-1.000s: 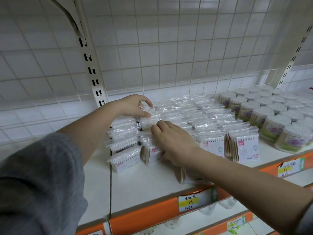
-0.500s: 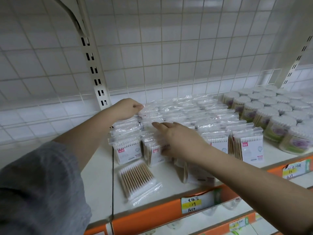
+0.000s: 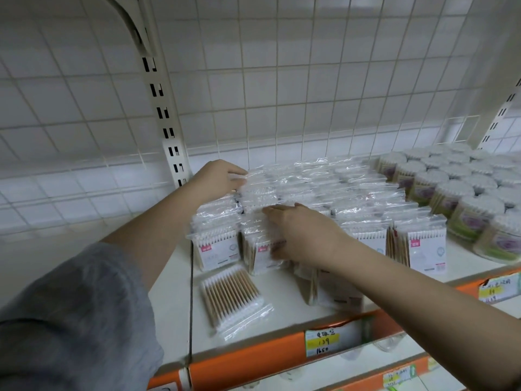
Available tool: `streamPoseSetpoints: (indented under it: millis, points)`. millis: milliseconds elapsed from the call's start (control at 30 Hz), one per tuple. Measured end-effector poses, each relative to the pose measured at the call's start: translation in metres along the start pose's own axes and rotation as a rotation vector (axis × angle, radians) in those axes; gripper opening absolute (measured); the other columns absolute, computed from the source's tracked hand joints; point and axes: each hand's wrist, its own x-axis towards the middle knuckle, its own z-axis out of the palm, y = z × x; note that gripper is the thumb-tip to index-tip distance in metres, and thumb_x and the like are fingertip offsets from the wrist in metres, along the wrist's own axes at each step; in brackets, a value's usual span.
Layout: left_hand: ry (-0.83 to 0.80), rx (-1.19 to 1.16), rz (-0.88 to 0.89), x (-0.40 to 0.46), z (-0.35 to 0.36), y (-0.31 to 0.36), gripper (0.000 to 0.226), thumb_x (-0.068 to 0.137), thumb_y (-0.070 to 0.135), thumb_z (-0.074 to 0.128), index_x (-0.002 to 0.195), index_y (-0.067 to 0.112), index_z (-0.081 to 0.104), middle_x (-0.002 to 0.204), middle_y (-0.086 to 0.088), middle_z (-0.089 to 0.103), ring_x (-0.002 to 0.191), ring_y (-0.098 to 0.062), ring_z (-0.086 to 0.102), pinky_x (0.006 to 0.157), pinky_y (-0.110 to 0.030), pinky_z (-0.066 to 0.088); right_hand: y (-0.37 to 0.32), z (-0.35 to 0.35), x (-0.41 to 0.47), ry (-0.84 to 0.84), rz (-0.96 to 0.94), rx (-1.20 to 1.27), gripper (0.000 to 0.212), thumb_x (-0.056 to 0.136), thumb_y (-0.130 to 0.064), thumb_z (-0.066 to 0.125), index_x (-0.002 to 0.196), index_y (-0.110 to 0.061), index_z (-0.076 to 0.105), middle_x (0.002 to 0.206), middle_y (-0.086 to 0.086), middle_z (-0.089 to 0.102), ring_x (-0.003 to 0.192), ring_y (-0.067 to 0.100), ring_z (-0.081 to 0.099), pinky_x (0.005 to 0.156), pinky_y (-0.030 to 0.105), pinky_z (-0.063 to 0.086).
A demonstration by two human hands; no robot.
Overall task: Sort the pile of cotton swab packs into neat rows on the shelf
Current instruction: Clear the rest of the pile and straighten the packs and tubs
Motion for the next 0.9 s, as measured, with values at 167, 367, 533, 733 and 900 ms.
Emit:
streamPoseSetpoints:
  millis: [167, 367, 533, 733, 900]
  points:
    - [0.179, -0.245, -0.114, -0.04, -0.032, -0.016, 0.029, 0.097, 0.025, 0.049, 0.121, 0.017, 0.064, 0.126, 0.006, 0.059, 0.116, -0.009, 0.052, 0.094, -0.021, 0.037, -0.008, -0.007, -0.004, -0.011, -0.043, 0.016, 0.083, 0.086, -0.026, 0.064, 0.151, -0.015, 0.013, 0.157, 0.001, 0.018, 0.143, 0.015, 0.018, 0.115, 0.026, 0.009]
    - [0.457, -0.913, -0.582, -0.08, 0.011, -0.029, 0.019, 0.095, 0.022, 0.051, 0.1, 0.011, 0.066, 0.079, -0.001, 0.062, 0.053, -0.009, 0.054, 0.045, -0.016, 0.042, -0.014, -0.006, -0.007, -0.029, -0.031, 0.023, 0.079, 0.088, -0.026, 0.062, 0.151, -0.019, 0.014, 0.157, -0.003, 0.019, 0.142, 0.013, 0.02, 0.113, 0.023, 0.009]
    - [0.424, -1.274, -0.723, -0.082, 0.03, -0.005, 0.029, 0.095, 0.023, 0.048, 0.067, 0.019, 0.052, 0.053, 0.004, 0.049, 0.039, -0.009, 0.041, 0.042, -0.018, 0.033, -0.007, -0.004, -0.012, -0.008, 0.024, 0.019, 0.071, 0.091, -0.026, 0.059, 0.149, -0.022, 0.02, 0.155, -0.006, 0.024, 0.139, 0.015, 0.029, 0.11, 0.024, 0.018]
    - [0.486, -1.208, -0.743, -0.073, 0.032, -0.001, 0.031, 0.099, 0.024, 0.04, 0.069, 0.016, 0.047, 0.062, 0.001, 0.045, 0.048, -0.013, 0.042, 0.047, -0.024, 0.035, -0.005, 0.002, -0.011, -0.005, 0.006, -0.004, 0.06, 0.092, -0.025, 0.057, 0.145, -0.018, 0.031, 0.15, -0.003, 0.035, 0.134, 0.021, 0.037, 0.107, 0.031, 0.032]
    - [0.484, -1.112, -0.75, -0.076, 0.026, -0.007, 0.024, 0.097, 0.025, 0.043, 0.085, 0.012, 0.057, 0.072, -0.002, 0.053, 0.052, -0.014, 0.046, 0.051, -0.026, 0.039, -0.004, 0.0, -0.014, -0.013, 0.001, 0.018, 0.074, 0.091, -0.033, 0.058, 0.151, -0.022, 0.015, 0.157, -0.005, 0.02, 0.142, 0.015, 0.022, 0.112, 0.024, 0.015]
